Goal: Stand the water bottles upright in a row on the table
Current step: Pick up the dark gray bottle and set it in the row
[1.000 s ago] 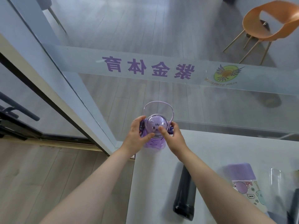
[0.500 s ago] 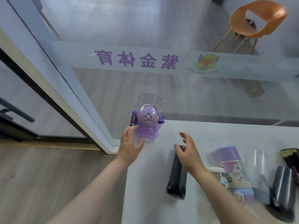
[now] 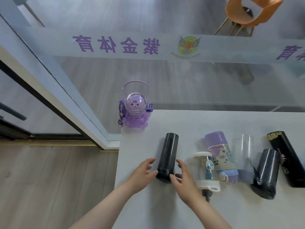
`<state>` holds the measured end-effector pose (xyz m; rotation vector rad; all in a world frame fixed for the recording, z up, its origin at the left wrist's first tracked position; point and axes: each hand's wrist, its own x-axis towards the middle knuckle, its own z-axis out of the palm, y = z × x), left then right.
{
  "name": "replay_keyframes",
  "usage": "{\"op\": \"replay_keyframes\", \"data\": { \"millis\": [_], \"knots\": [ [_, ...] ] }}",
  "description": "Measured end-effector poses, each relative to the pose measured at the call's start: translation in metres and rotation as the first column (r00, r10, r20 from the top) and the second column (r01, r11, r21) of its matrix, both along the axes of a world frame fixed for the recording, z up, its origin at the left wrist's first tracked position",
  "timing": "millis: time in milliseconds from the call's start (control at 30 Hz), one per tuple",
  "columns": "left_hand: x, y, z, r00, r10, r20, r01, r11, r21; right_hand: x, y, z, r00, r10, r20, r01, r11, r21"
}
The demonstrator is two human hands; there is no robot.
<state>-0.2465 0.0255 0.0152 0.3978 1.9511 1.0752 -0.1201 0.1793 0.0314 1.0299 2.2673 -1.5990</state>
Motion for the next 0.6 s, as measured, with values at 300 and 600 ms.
{"op": "replay_keyframes", "data": {
  "millis": [300, 600],
  "knots": [
    [0.045, 0.015, 0.005, 0.973, 0.177, 0.150, -0.191, 0.978, 0.082, 0.019, -0.002, -0.003, 0.992, 0.125, 0.034, -0.120, 0.985, -0.124],
    [0.077, 0.025, 0.026, 0.966, 0.257, 0.027, -0.258, 0.954, 0.150, 0.044, 0.017, 0.014, 0.992, 0.114, -0.061, -0.118, 0.990, -0.081]
  ]
}}
